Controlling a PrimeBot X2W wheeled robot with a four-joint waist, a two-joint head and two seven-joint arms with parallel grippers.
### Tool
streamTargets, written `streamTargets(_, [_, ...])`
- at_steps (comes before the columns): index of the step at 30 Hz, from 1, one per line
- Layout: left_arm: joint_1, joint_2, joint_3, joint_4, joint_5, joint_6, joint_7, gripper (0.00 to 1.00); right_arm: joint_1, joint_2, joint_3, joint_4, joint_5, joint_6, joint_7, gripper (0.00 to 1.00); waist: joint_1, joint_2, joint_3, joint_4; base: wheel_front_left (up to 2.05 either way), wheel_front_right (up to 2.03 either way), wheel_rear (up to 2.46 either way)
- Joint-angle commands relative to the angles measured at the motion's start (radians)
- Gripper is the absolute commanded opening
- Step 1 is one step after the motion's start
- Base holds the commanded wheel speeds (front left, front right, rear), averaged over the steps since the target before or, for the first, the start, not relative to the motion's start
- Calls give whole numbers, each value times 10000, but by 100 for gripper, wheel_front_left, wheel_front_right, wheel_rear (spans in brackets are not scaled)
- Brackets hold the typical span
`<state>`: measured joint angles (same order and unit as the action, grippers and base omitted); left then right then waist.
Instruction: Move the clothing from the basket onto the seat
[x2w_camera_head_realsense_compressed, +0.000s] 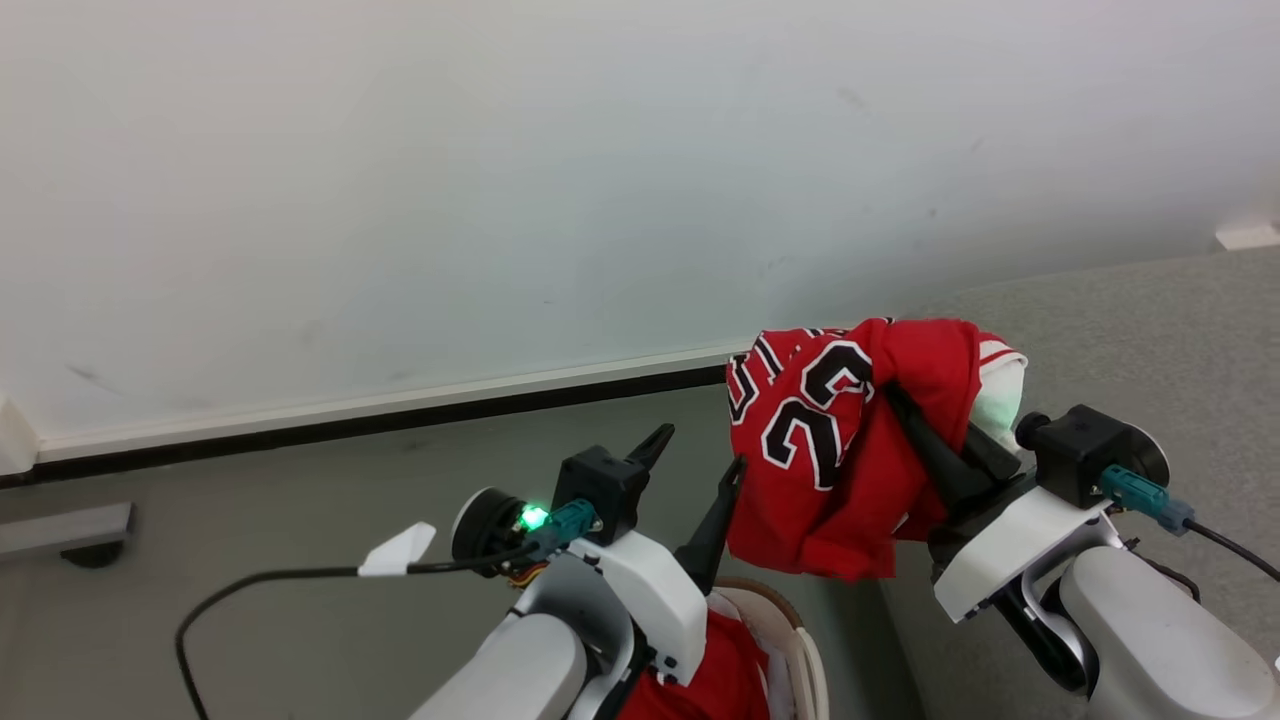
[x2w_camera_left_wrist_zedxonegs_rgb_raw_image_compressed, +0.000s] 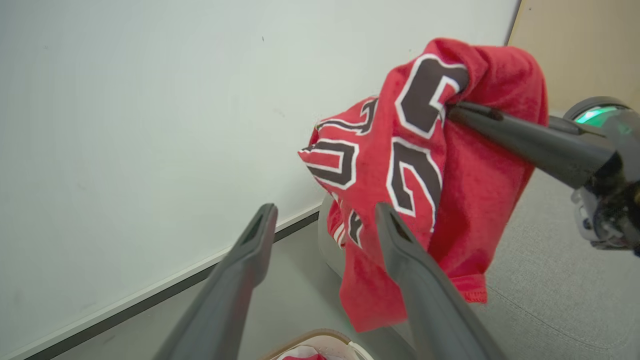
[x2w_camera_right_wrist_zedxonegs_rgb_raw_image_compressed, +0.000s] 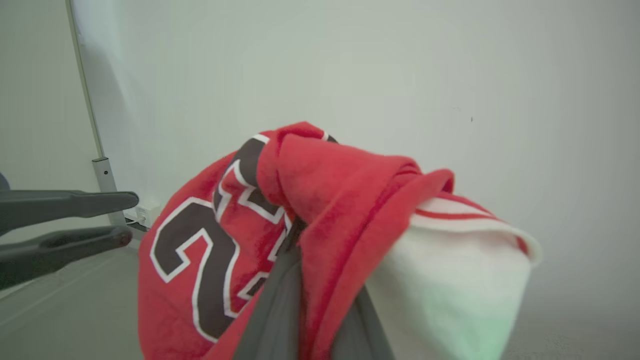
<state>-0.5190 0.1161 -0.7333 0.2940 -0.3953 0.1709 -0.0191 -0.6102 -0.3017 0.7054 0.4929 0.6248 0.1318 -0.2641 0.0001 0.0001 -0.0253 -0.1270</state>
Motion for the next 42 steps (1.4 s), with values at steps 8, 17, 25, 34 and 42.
streamTargets(8, [152,-61,-77,122,-151,-20,-187,100,153,-252,-207,-148,-44,-21,-3,0,-1,-1,64,-934,0,0,0])
streamTargets(17, [14,-175,-233,178,-283,-122,-265,100,271,-710,-649,-327,-69,-21,-5,0,-1,-1,301,-1992,0,0,0])
streamTargets(25, [-64,-261,-435,237,-344,-227,-318,100,519,-1010,-1135,-551,-70,-21,-5,0,-1,-1,518,-2668,0,0,0])
streamTargets(34, [-586,-368,-762,145,-70,-320,-222,100,296,-1273,-1975,-846,-190,-21,-3,0,-1,-1,1589,-2661,0,0,0])
streamTargets(42, [-1863,-399,-1092,130,489,-533,65,100,-1015,-1686,-3049,-609,-450,-21,-3,0,-1,-1,3952,-1960,0,0,0])
